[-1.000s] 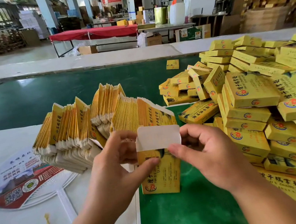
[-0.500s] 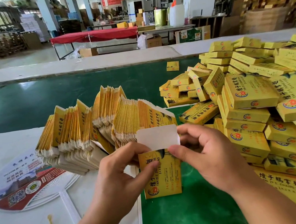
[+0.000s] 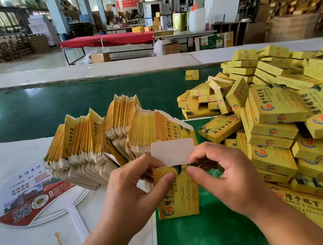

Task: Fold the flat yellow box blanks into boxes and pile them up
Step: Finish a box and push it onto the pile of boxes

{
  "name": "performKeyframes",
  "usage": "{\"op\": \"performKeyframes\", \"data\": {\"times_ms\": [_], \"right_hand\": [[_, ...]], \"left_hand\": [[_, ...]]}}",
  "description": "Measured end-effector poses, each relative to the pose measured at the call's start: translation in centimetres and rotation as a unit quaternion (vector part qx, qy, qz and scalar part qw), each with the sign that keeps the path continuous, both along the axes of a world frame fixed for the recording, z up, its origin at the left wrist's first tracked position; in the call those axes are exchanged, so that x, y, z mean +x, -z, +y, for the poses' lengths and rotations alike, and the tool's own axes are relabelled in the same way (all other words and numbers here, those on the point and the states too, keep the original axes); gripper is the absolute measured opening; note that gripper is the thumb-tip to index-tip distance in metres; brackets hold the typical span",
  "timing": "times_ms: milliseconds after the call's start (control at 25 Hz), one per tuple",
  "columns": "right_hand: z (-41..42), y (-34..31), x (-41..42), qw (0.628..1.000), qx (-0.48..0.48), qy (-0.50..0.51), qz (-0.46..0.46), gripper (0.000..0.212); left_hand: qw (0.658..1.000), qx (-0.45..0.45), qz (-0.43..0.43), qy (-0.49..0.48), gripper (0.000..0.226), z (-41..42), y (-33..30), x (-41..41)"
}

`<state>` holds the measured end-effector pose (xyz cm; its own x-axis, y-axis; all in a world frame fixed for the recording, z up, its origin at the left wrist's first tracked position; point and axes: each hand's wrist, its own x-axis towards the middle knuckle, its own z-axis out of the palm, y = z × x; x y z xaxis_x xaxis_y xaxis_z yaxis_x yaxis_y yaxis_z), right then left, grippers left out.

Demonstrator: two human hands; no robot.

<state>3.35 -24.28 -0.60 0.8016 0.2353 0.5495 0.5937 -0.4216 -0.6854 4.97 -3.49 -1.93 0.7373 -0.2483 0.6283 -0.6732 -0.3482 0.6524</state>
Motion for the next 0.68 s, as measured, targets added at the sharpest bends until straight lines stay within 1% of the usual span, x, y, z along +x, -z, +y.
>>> {"op": "performKeyframes", "data": {"times_ms": [120,200,240,280,360,400,440,480,520,600,680], "right_hand": [[0.04,-0.19,0.08,0.999,-0.007,-0.011,-0.029,0.02],[0.11,-0.1,-0.03,0.999,-0.003,-0.006,-0.031,0.02],[0.15,0.04,-0.12,1.0,0.013,0.002,-0.022,0.017],[0.22,0.18,-0.19,0.999,0.04,0.013,-0.005,0.019],[0.25,0.48,-0.26,0.994,0.103,0.015,0.045,0.039],[0.23,0.62,-0.22,0.991,0.121,0.01,0.063,0.05],[0.22,0.71,-0.17,0.989,0.128,0.0,0.074,0.057],[0.19,0.75,-0.08,0.989,0.127,-0.013,0.08,0.058],[0.15,0.72,0.0,0.989,0.122,-0.026,0.081,0.053],[-0.03,0.61,0.15,0.991,0.107,-0.034,0.07,0.038],[-0.15,0.53,0.15,0.993,0.096,-0.029,0.065,0.026]], "left_hand": [[1.0,0.001,-0.022,-0.007,0.016,-0.14,-0.02,-0.03],[1.0,-0.018,-0.015,-0.004,0.013,-0.16,0.16,-0.05],[0.999,-0.041,0.002,0.003,0.012,-0.23,0.32,-0.08],[0.997,-0.072,0.027,0.016,0.019,-0.31,0.48,-0.09],[0.989,-0.122,0.073,0.044,0.045,-0.49,0.75,-0.04],[0.986,-0.132,0.087,0.054,0.058,-0.48,0.85,0.03],[0.983,-0.137,0.101,0.064,0.064,-0.44,0.88,0.13],[0.982,-0.137,0.109,0.073,0.061,-0.36,0.79,0.21],[0.982,-0.133,0.112,0.08,0.051,-0.25,0.67,0.28],[0.981,-0.129,0.117,0.086,0.03,-0.1,0.41,0.29],[0.977,-0.144,0.128,0.087,0.019,-0.14,0.35,0.28]]}}
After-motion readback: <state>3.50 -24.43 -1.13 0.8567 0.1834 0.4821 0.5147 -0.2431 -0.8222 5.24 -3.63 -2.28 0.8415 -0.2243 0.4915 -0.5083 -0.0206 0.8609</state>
